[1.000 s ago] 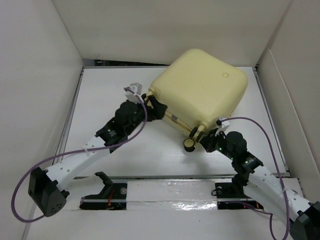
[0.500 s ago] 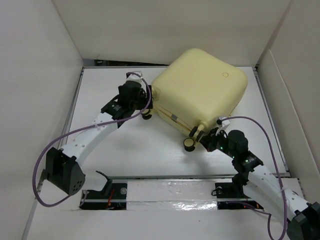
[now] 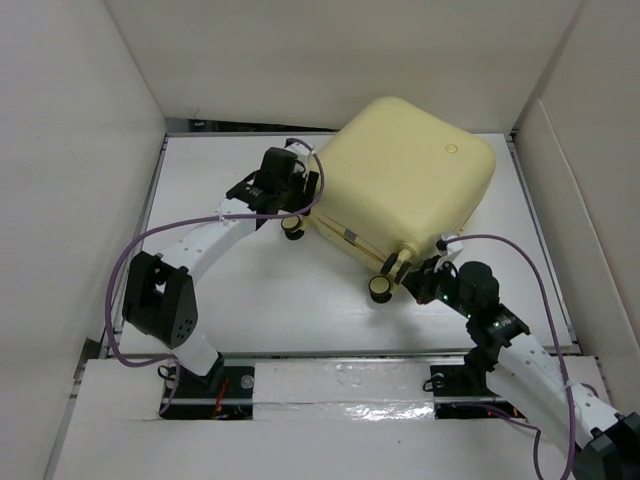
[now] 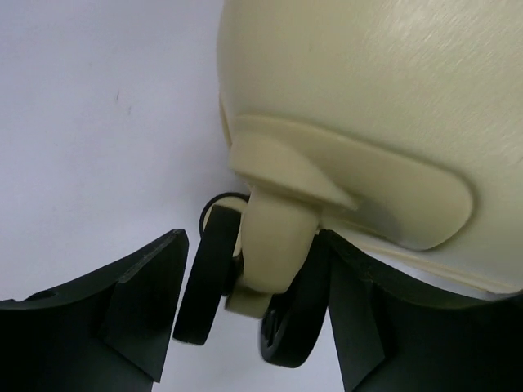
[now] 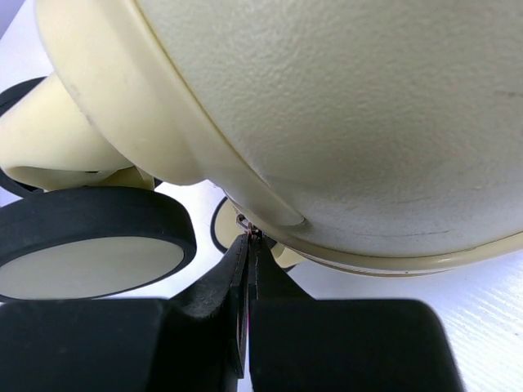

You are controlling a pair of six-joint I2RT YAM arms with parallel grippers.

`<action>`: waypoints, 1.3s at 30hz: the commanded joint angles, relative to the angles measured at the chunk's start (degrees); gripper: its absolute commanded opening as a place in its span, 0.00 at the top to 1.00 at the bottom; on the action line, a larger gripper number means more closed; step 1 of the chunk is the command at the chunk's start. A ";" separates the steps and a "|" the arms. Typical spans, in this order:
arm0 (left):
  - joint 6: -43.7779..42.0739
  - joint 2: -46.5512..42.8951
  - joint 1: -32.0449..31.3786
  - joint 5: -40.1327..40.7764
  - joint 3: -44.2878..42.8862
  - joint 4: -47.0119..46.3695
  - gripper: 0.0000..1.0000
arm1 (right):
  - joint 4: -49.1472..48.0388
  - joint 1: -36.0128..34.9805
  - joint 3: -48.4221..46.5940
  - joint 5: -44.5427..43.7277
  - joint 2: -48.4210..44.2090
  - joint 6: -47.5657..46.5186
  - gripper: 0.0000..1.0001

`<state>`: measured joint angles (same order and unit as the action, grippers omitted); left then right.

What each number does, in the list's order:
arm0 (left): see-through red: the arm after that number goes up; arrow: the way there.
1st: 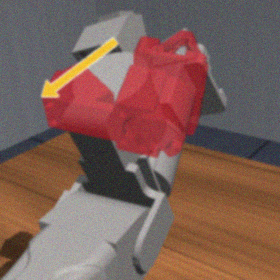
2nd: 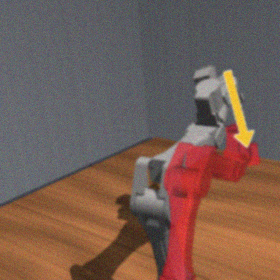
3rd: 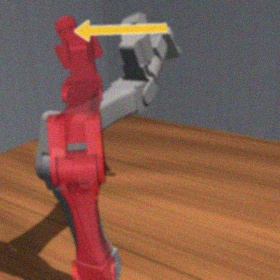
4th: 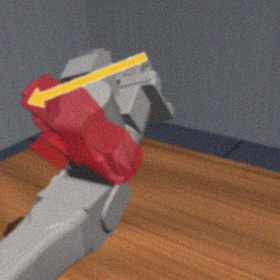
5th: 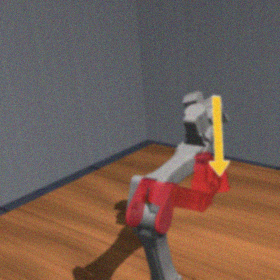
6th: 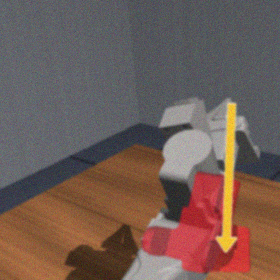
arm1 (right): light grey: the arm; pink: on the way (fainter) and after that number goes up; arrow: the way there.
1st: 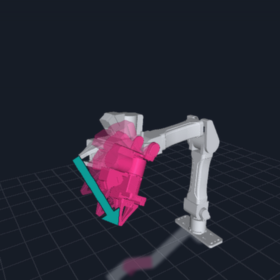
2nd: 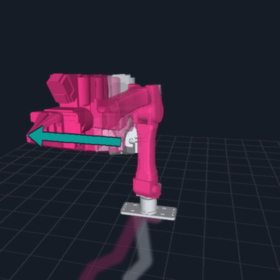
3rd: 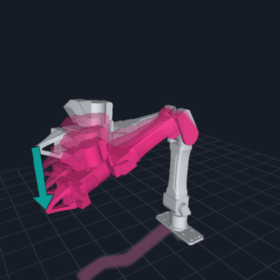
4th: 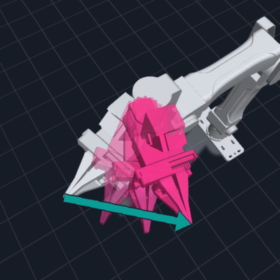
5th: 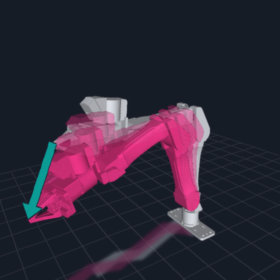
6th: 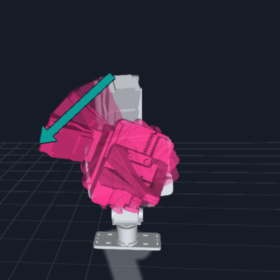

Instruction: Pack the luggage

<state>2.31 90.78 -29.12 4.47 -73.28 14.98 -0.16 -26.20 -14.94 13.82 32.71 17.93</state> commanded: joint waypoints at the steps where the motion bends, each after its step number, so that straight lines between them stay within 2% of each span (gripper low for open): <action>1: -2.04 0.35 0.30 -4.12 -5.73 -2.51 0.40 | -11.00 0.88 -2.11 0.06 -1.33 -0.44 1.00; 3: -2.04 2.11 0.30 -3.86 -7.23 -1.80 0.51 | -10.91 0.88 -2.02 -0.20 -1.33 -0.36 1.00; 5: -2.04 2.99 0.30 -3.68 -7.15 -2.24 0.79 | -10.91 0.88 -2.02 -0.46 -1.42 -0.36 1.00; 7: -2.04 3.26 0.30 -3.68 -6.97 -2.24 1.00 | -11.17 0.88 -2.02 -0.47 -0.98 -0.44 1.00; 11: 2.69 0.55 0.30 -4.12 -3.03 -2.94 1.00 | -12.40 2.54 -4.39 -0.20 2.08 -1.14 1.00; 13: 7.24 -3.04 0.30 -5.96 2.15 -3.55 1.00 | -14.42 4.30 -6.06 1.80 4.11 -1.41 1.00; 15: 10.00 -5.69 -1.37 -5.88 7.87 -3.47 1.00 | -16.35 9.13 -9.74 4.88 8.50 -1.76 1.00; 18: 13.86 -11.58 -3.65 -5.00 14.97 -4.87 1.00 | -17.59 16.06 -15.88 14.36 14.29 -2.03 1.00; 20: 17.18 -15.10 -4.27 -5.17 16.93 -4.70 1.00 | -16.63 23.27 -18.45 20.26 15.80 -2.03 1.00; 22: 18.61 -17.56 -4.27 -8.15 20.26 -5.66 1.00 | -15.05 28.27 -20.91 22.11 16.33 -2.02 1.00; 26: 22.03 -25.01 -6.02 -11.23 25.45 -7.59 1.00 | -8.99 31.64 -23.64 20.29 18.35 -3.69 1.00; 28: 25.46 -27.14 -7.43 -14.13 30.72 -11.80 1.00 | -9.76 31.64 -22.60 18.35 19.23 -2.74 1.00; 29: 26.60 -28.63 -10.05 -14.49 32.30 -13.30 1.00 | -11.86 31.64 -19.20 17.39 19.58 0.49 1.00; 31: 29.23 -28.91 -13.48 -13.09 35.56 -17.61 1.00 | -21.42 29.20 -13.92 16.50 19.15 4.37 1.00; 32: 30.29 -28.47 -15.24 -12.74 36.27 -19.19 1.00 | -24.59 27.44 -11.28 13.02 18.10 7.70 1.00; 33: 31.35 -28.03 -18.31 -12.82 38.10 -24.07 1.00 | -29.58 22.64 -6.12 10.29 17.48 8.86 1.00; 35: 34.86 -26.37 -20.35 -13.26 39.26 -29.28 1.00 | -34.53 16.73 -1.43 2.05 15.82 10.80 1.00; 36: 35.57 -25.84 -20.88 -14.13 39.52 -33.66 1.00 | -37.86 11.57 2.33 -0.70 15.46 10.98 1.00; 37: 36.36 -25.14 -20.89 -14.57 39.44 -35.53 1.00 | -38.33 9.60 3.41 -5.25 15.37 10.90 1.00; 39: 36.28 -25.13 -20.89 -14.32 38.22 -38.44 1.00 | -34.94 7.48 3.78 -7.93 15.28 10.02 1.00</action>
<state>39.13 63.42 -45.58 3.11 -35.66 -16.36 -26.24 -13.74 -12.03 12.56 48.29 25.78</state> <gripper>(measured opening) 0.543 0.008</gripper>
